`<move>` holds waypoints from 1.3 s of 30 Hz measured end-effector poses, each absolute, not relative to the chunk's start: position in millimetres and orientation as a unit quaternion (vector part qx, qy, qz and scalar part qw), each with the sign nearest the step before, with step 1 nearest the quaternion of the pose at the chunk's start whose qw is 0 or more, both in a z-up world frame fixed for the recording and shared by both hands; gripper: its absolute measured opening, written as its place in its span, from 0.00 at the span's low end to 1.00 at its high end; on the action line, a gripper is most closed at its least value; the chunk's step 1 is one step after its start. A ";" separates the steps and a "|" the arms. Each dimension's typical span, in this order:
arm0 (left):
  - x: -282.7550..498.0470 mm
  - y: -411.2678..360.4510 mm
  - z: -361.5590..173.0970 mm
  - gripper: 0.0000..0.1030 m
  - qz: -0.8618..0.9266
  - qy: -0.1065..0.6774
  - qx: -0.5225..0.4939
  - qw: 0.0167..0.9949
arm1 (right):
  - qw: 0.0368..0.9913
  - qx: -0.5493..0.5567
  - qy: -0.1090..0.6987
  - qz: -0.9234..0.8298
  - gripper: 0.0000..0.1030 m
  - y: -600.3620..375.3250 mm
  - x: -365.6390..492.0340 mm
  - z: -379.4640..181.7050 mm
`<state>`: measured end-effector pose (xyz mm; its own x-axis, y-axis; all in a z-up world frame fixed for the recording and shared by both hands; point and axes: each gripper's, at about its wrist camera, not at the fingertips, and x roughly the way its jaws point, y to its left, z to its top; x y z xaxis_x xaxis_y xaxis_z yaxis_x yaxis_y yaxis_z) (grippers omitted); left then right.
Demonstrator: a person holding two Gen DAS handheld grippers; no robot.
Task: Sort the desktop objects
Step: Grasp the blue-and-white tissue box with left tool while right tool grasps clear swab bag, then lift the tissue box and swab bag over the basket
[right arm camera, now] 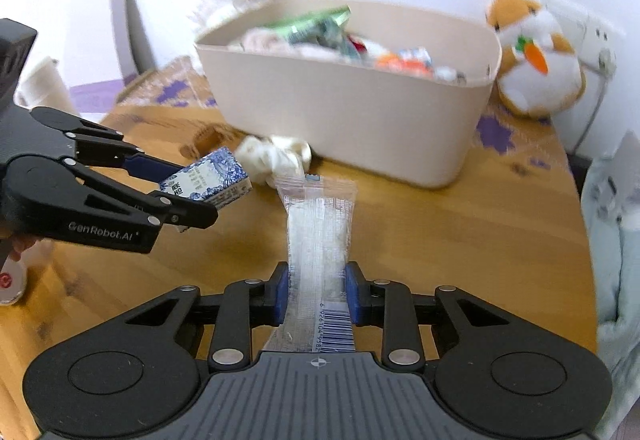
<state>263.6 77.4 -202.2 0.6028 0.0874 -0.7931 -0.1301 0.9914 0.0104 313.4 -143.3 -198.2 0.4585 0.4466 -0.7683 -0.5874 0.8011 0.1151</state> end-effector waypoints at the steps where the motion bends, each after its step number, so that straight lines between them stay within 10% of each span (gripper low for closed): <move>1: 261.5 78.5 -197.9 0.47 0.062 0.436 -0.025 0.897 | 0.853 -0.086 0.412 0.308 0.26 -145.7 311.9 -192.8; 39: 346.5 127.3 -79.8 0.47 0.111 0.299 0.002 0.948 | 0.924 -0.155 0.231 0.264 0.26 -144.0 421.5 -87.9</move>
<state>346.5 127.3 -79.8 0.7967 0.2116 -0.5662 -0.2093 0.9753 0.0700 421.5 -144.0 -87.9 0.7541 0.4169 -0.5075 -0.5594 0.8126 -0.1637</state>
